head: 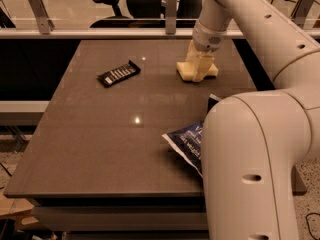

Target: Pick sponge

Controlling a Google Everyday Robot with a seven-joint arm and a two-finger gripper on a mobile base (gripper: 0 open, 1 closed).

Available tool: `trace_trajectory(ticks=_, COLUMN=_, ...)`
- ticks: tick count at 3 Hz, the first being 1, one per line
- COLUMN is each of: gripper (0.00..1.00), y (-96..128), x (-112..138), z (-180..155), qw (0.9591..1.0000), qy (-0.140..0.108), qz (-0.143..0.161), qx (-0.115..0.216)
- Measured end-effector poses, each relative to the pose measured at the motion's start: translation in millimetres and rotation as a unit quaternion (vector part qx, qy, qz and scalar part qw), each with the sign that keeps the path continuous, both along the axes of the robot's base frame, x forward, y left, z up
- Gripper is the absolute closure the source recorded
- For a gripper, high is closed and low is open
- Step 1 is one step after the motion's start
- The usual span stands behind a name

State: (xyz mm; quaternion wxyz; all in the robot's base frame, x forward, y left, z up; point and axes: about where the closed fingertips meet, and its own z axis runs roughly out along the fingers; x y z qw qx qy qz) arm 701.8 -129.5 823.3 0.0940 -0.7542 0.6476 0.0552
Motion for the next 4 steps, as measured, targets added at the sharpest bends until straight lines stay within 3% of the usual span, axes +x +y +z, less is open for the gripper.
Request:
trace_trajectory(ticks=2, gripper=1.0, y=-3, x=-5, z=-2, qw=1.0, qy=0.005, qz=-0.003, qx=0.002)
trace_trajectory(ticks=4, gripper=1.0, y=-6, x=-13, z=41, qw=0.9988, qy=-0.024, qz=-0.011, qx=-0.041)
